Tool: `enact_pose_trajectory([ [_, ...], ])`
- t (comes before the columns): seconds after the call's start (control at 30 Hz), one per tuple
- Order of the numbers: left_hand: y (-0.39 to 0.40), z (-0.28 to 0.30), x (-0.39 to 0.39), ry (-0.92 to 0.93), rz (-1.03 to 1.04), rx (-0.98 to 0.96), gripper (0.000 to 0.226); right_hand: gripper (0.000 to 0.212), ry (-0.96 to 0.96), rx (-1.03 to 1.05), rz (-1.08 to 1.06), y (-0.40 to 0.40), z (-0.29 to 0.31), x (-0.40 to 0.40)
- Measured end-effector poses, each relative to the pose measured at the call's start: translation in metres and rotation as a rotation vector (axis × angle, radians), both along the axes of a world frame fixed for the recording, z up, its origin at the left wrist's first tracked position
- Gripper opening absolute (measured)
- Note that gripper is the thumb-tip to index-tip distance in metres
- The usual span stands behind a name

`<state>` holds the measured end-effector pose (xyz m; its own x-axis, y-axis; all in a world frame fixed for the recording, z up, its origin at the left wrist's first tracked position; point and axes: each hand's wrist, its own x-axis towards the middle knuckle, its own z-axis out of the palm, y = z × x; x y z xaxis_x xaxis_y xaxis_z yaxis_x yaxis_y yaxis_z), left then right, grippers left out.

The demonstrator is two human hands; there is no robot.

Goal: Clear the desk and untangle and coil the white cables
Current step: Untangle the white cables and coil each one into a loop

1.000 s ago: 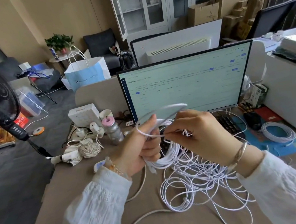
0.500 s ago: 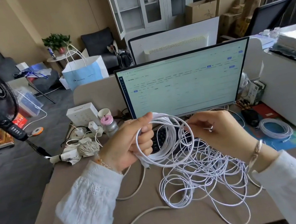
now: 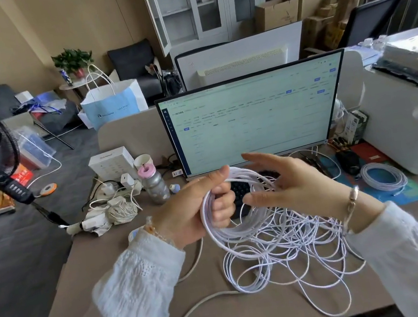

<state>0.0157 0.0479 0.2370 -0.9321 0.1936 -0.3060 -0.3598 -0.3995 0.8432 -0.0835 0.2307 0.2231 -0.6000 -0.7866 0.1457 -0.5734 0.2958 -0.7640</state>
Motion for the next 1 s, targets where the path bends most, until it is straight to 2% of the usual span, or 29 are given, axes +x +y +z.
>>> enact_pose_trajectory([
  [0.1, 0.001, -0.007, 0.001, -0.059, -0.044, 0.167, 0.040, 0.051, -0.072, -0.064, 0.107, -0.006, -0.006, -0.010],
  [0.17, -0.001, -0.012, 0.002, -0.072, -0.121, 0.336, 0.038, 0.046, -0.160, -0.136, 0.118, -0.005, -0.007, -0.012],
  [0.23, -0.005, -0.018, 0.001, -0.082, -0.144, 0.410, 0.038, 0.039, -0.217, -0.152, 0.088, -0.004, -0.008, -0.014],
  [0.4, -0.019, -0.030, -0.001, -0.091, -0.172, 0.489, 0.035, 0.044, -0.323, -0.162, 0.067, -0.005, -0.020, -0.017],
  [0.5, -0.040, -0.027, -0.001, -0.021, -0.072, 0.489, 0.032, 0.044, -0.441, -0.146, 0.030, 0.002, -0.029, -0.027],
  [0.63, -0.082, -0.019, -0.003, 0.081, 0.092, 0.518, 0.040, 0.034, -0.483, -0.028, -0.006, 0.012, -0.046, -0.042],
  [0.7, -0.098, -0.014, -0.004, 0.100, 0.234, 0.461, 0.044, 0.026, -0.500, -0.005, -0.009, 0.016, -0.054, -0.048],
  [0.87, -0.118, -0.003, -0.002, 0.186, 0.533, 0.320, 0.046, 0.014, -0.451, 0.075, -0.015, 0.024, -0.060, -0.057],
  [0.93, -0.122, -0.001, -0.002, 0.201, 0.631, 0.248, 0.043, 0.011, -0.315, 0.146, -0.038, 0.025, -0.062, -0.060],
  [1.0, -0.121, -0.002, -0.003, 0.207, 0.690, 0.194, 0.040, 0.010, -0.081, 0.200, -0.044, 0.022, -0.061, -0.058],
])
